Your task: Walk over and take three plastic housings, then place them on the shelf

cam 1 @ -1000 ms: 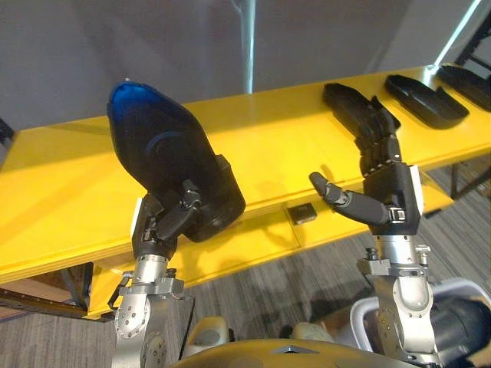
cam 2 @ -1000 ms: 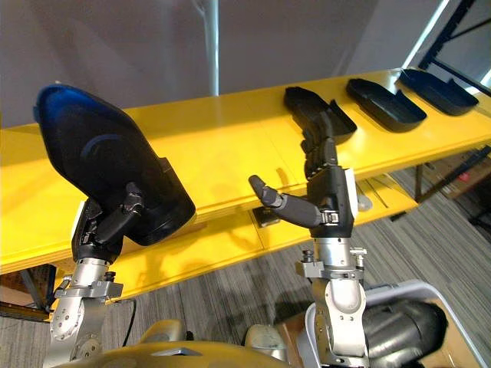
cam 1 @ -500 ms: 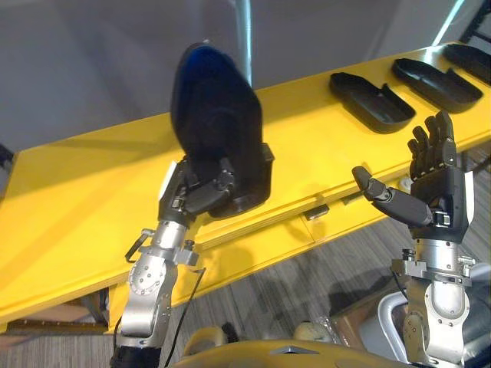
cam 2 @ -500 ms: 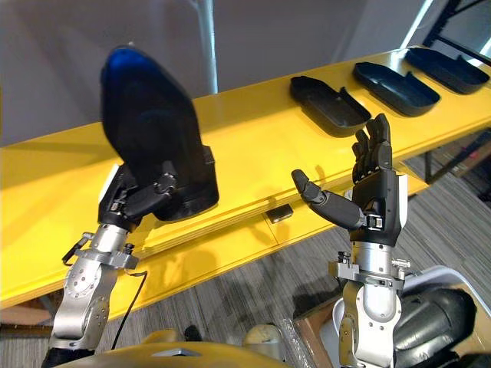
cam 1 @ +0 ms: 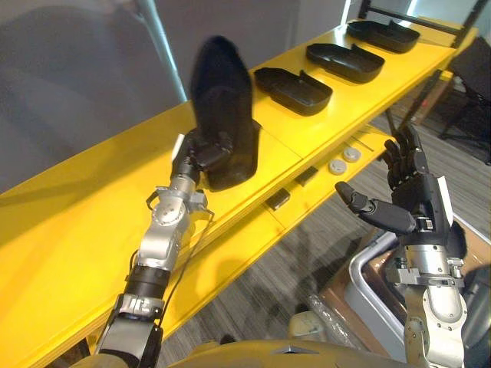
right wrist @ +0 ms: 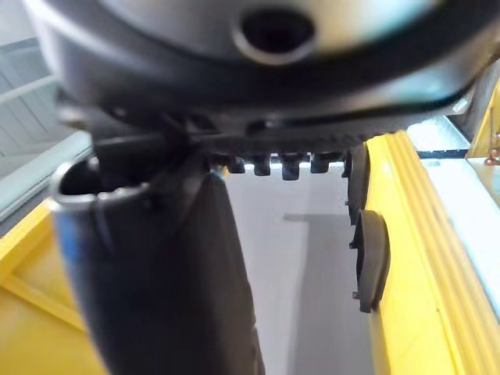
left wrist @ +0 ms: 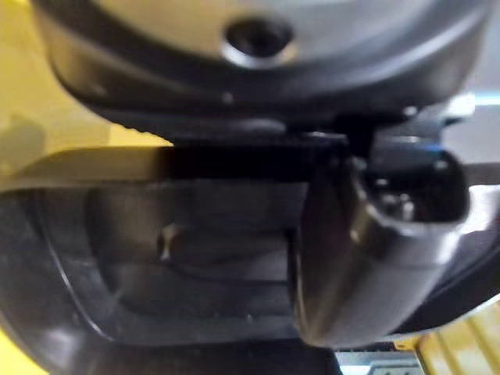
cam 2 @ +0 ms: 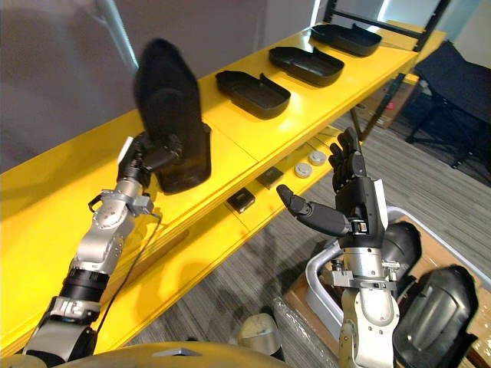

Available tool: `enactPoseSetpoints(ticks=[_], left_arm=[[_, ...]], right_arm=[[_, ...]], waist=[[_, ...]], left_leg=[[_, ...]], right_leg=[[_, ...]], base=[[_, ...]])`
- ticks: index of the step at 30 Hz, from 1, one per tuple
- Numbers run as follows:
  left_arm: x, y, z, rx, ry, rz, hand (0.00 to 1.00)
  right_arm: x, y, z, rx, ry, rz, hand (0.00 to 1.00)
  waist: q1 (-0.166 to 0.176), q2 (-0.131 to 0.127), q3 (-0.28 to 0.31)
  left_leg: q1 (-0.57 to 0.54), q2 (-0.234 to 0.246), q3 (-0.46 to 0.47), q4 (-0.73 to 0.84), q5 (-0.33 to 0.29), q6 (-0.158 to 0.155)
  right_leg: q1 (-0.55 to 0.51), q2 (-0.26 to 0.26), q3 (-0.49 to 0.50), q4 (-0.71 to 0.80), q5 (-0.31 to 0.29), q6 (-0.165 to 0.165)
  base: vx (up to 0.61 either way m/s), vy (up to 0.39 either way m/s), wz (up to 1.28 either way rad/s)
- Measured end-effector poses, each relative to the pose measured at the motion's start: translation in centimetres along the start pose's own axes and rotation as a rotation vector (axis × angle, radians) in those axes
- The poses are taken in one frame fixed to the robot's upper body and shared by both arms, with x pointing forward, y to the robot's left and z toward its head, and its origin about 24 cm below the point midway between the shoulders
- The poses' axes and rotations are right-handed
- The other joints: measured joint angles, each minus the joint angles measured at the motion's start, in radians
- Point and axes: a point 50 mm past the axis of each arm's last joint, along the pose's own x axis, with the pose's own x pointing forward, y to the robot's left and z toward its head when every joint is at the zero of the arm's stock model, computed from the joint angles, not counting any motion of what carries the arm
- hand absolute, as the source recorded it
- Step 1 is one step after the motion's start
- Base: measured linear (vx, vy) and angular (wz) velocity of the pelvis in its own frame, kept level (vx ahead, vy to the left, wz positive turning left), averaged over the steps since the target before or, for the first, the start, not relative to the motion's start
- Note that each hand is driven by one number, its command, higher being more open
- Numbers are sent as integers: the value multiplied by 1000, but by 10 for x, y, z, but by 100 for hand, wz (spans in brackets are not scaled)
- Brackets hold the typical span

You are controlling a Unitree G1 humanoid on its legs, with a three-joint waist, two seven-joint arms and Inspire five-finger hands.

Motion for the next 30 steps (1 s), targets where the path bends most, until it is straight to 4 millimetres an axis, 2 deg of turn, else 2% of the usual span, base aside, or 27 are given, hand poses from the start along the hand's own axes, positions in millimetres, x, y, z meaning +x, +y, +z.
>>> enactPoseSetpoints(ticks=[5,11,17,22,23,28,30], left_arm=[[17,16,5,-37,54,95,0],[28,27,1,-177,143,180,0],[27,27,-14,-382,246,142,0],[25,23,-21,-453,292,102,0],[24,22,-24,-457,306,93,100],[24,16,-28,-447,335,67,100],[24,16,-27,-380,337,60,100]], right_arm=[[0,6,-4,21,21,45,100],[0,22,-14,72,72,135,100],[1,25,-15,83,83,132,100],[1,26,-16,89,92,124,100],[1,26,-15,88,89,124,100],[2,27,-15,90,91,123,100],[2,26,-16,91,97,117,100]], waist=[[-29,1,0],[-31,7,5],[-26,12,19],[-25,5,37],[-25,4,37],[-25,2,50],[-25,4,58]], left_leg=[[18,-3,5,-43,27,-4],[33,-13,12,-90,57,-2],[33,-14,-6,-97,70,0],[43,-14,-20,-104,77,-1],[42,-14,-22,-104,77,-1],[45,-15,-26,-104,77,-1],[45,-15,-26,-104,77,-1]], right_leg=[[-6,6,4,1,1,2],[-12,7,12,0,4,7],[-6,6,-8,-1,5,9],[13,5,-25,-11,7,12],[16,4,-28,-16,8,14],[20,2,-32,-17,8,14],[20,2,-32,-17,8,14]], base=[[-13,-29,-5],[-52,-23,-3],[-29,-28,8],[-20,-22,7],[-4,-12,7],[-1,-7,2],[0,0,0]])
